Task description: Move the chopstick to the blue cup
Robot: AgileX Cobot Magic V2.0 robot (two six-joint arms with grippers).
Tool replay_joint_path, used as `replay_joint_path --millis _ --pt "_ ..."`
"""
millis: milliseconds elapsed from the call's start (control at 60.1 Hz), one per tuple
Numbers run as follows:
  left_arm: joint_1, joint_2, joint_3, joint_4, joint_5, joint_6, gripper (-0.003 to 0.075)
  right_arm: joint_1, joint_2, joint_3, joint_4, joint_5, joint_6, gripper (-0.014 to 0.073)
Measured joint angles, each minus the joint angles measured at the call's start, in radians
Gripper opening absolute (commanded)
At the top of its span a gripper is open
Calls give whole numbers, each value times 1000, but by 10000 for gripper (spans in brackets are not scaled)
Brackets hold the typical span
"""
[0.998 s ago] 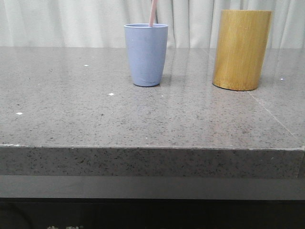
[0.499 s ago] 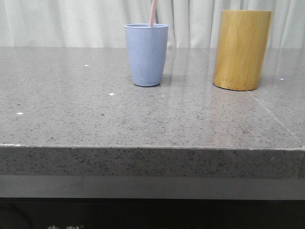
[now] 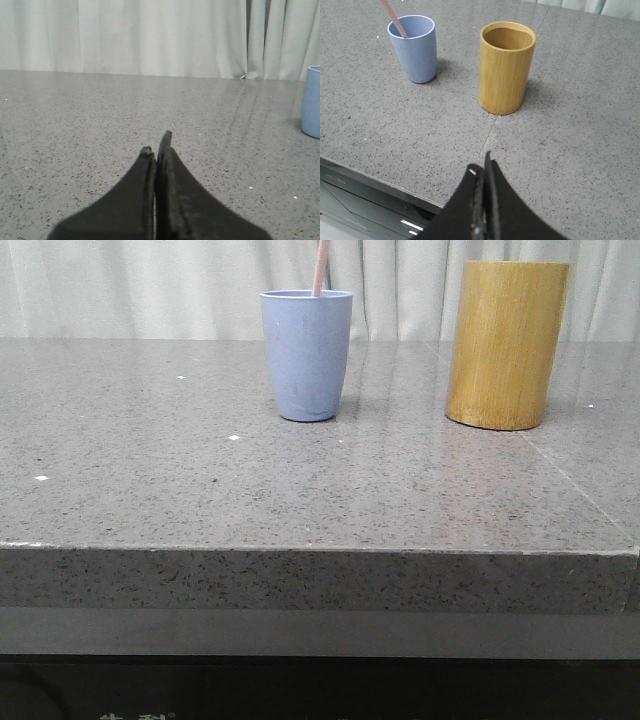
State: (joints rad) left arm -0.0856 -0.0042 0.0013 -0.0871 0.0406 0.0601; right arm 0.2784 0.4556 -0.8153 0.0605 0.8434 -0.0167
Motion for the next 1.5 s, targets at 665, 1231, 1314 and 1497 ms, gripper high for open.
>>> replay_joint_path --millis 665,1231,1314,1497 --pt "0 0 0 -4 0 0 -19 0 0 0 0 0 0 -68" --pt "0 0 0 -4 0 0 -19 -203 -285 458 13 -488 0 -68" --pt "0 0 0 -4 -1 0 -19 -226 -343 573 26 -576 0 -68" --pt "0 0 0 -4 -1 0 -19 -237 -430 768 30 -712 0 -68"
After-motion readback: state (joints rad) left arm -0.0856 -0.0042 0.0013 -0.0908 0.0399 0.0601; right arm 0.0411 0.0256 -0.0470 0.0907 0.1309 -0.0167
